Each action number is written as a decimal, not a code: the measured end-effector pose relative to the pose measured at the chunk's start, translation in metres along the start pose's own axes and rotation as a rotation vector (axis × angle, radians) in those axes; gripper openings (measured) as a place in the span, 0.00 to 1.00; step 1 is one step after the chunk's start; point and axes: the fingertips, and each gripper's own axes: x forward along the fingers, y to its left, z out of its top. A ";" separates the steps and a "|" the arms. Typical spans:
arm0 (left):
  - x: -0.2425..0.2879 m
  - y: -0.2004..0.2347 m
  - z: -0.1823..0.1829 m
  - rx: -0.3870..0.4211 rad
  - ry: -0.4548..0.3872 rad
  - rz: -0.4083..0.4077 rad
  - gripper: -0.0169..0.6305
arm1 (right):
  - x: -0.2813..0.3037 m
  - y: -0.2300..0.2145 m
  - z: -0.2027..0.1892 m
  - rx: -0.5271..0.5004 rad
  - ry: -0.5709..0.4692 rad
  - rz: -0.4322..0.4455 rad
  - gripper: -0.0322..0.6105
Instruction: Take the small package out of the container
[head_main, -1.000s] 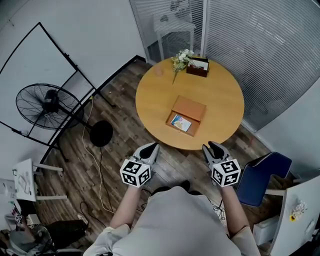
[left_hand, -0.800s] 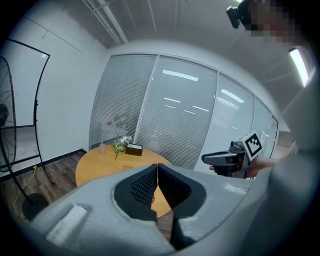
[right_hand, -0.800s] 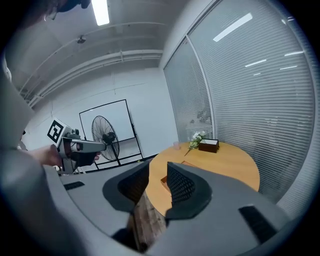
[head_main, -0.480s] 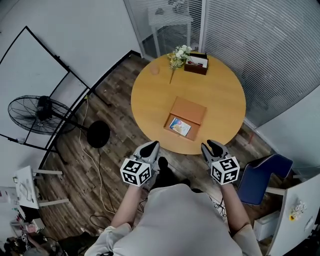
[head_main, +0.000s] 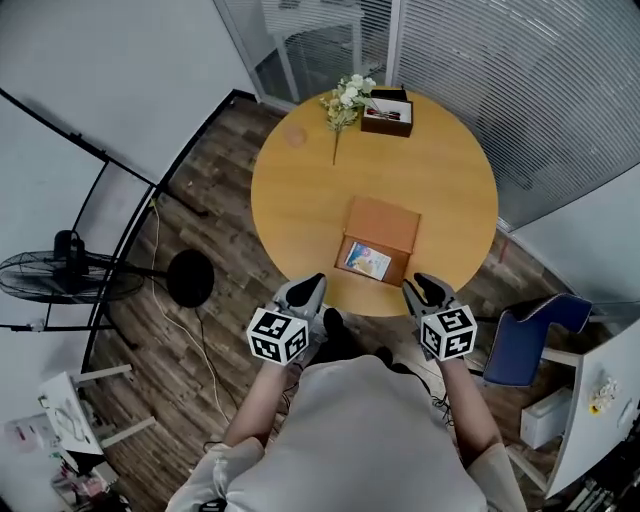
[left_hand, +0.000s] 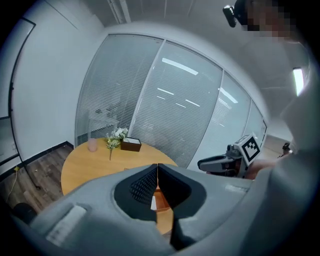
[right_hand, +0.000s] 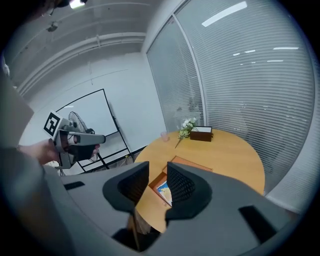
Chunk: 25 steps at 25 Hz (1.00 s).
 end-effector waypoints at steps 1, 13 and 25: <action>0.005 0.009 0.000 -0.001 0.014 -0.012 0.05 | 0.010 -0.001 0.000 0.012 0.009 -0.013 0.22; 0.055 0.077 -0.009 0.019 0.143 -0.158 0.05 | 0.086 -0.013 -0.024 0.125 0.121 -0.118 0.22; 0.084 0.096 -0.037 -0.009 0.219 -0.192 0.05 | 0.118 -0.036 -0.071 0.234 0.259 -0.152 0.22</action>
